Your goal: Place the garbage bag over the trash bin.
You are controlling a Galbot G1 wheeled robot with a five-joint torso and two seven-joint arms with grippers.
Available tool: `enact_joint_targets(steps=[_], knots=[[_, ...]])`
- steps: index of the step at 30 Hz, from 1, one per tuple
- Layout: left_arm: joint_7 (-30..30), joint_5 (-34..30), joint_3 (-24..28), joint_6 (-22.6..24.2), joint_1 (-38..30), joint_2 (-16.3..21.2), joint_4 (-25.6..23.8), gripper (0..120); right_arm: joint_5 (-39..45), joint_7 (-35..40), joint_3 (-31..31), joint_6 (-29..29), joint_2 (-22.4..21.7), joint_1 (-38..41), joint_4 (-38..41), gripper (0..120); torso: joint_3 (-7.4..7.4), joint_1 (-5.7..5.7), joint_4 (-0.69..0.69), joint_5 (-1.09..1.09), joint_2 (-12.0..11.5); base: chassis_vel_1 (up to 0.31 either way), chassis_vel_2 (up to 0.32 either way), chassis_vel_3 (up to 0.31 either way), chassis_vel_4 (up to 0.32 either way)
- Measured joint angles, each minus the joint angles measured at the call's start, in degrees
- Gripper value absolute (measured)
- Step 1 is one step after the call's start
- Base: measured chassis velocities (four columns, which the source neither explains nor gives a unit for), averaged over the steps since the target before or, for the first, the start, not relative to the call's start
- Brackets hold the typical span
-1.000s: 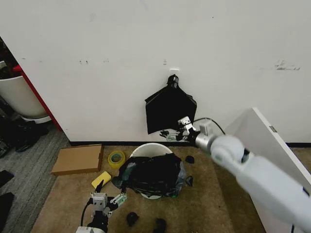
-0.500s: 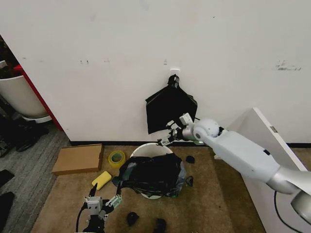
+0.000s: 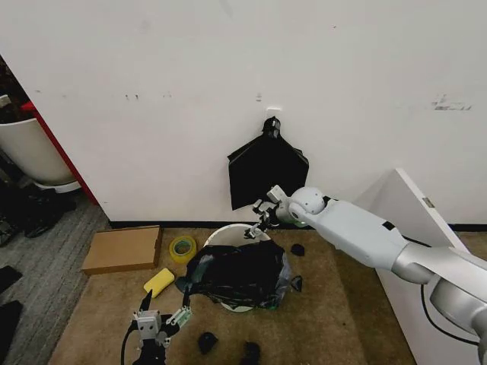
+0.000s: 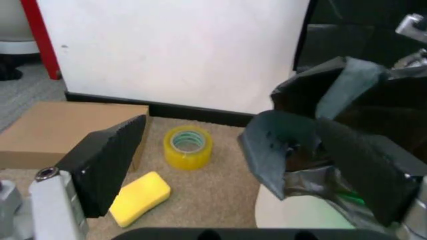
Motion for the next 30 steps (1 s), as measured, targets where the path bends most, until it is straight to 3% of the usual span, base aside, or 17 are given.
enact_joint_targets(steps=[7,19,30], knots=[[-0.17,-0.14,0.10,-0.23,0.06,-0.54,0.09,100,-0.44,-1.49,-0.95,0.96,0.47,0.06,-1.32,53,0.00,0.00,0.00,0.00,0.00,0.000,0.000,0.000,0.000],[-0.28,-0.01,0.82,-0.55,0.83,-0.17,-0.14,100,0.20,-2.64,-1.32,1.67,-0.08,-0.15,-1.02,5,0.00,-0.01,0.00,0.01,0.00,0.000,0.000,0.000,0.000],[-0.35,-0.07,0.61,-0.62,1.03,-0.16,-0.42,100,1.16,-0.70,0.41,0.90,-0.42,-1.43,0.22,0,-0.01,-0.01,0.00,0.01,0.00,0.000,0.000,0.000,0.000]])
